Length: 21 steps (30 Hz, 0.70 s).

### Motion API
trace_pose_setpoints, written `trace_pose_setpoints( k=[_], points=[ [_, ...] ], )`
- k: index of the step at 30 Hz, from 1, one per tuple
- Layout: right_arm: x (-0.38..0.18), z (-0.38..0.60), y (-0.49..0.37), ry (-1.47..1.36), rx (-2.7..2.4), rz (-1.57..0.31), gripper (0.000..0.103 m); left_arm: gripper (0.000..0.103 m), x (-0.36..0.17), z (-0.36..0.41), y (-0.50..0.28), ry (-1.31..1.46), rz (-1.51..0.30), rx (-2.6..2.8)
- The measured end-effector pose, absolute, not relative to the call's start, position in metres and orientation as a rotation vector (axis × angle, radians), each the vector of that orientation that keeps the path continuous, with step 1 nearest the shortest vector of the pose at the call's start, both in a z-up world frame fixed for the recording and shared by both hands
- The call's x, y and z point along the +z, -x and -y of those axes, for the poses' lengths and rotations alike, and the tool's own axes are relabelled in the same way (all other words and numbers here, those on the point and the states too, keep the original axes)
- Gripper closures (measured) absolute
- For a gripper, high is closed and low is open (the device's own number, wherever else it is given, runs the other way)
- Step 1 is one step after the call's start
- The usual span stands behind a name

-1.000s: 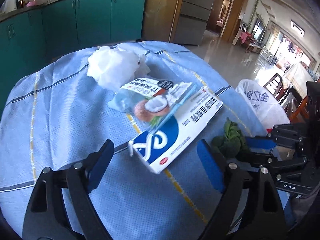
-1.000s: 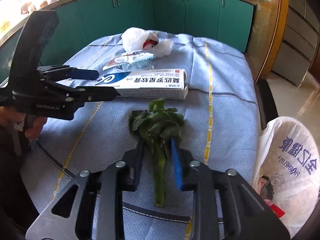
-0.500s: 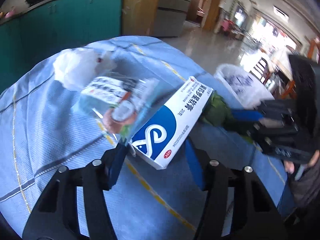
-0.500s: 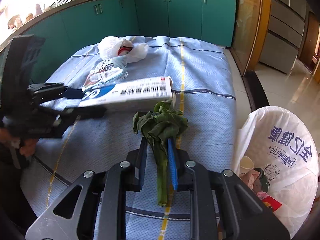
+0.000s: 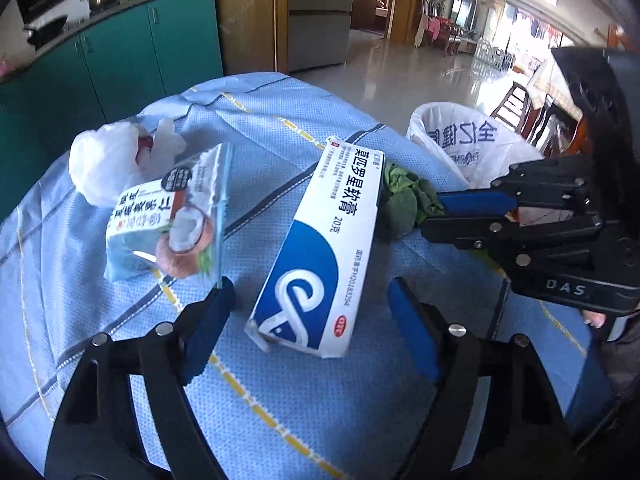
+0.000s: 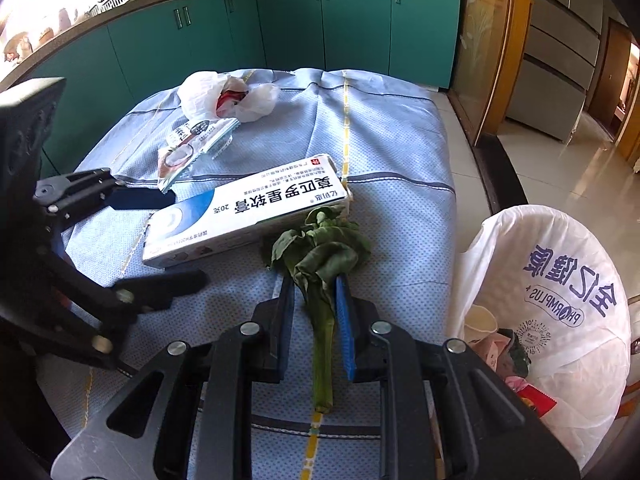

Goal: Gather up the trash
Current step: 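Lift the vegetable and ointment box and carry them toward the wastebasket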

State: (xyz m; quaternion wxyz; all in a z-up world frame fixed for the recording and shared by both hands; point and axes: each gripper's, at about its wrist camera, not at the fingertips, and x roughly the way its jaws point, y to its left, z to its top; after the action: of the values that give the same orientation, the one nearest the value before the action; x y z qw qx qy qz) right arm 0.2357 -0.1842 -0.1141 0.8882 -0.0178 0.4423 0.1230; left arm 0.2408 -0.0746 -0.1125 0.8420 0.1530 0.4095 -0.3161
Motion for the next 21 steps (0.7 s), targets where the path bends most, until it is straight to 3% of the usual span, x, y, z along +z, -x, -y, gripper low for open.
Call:
trace_pose_setpoints(
  k=[3, 4, 5, 18, 21],
  points=[
    [-0.114, 0.186, -0.235, 0.036, 0.256, -0.916, 0.082, 0.041, -0.112, 0.08, -0.236, -0.34, -0.849, -0.675],
    [-0.114, 0.186, -0.235, 0.036, 0.256, -0.915, 0.082, 0.053, -0.11, 0.08, -0.235, -0.341, -0.844, -0.675],
    [-0.114, 0.185, -0.234, 0.037, 0.256, -0.914, 0.082, 0.056, -0.11, 0.079, -0.235, -0.343, -0.844, -0.673],
    [-0.111, 0.169, -0.224, 0.075, 0.332, -0.898, 0.08, 0.056, -0.093, 0.041, -0.195, -0.391, -0.849, -0.531],
    [-0.112, 0.163, -0.225, 0.097, 0.329, -0.888, 0.062, 0.048, -0.091, 0.037, -0.194, -0.377, -0.837, -0.541]
  ],
)
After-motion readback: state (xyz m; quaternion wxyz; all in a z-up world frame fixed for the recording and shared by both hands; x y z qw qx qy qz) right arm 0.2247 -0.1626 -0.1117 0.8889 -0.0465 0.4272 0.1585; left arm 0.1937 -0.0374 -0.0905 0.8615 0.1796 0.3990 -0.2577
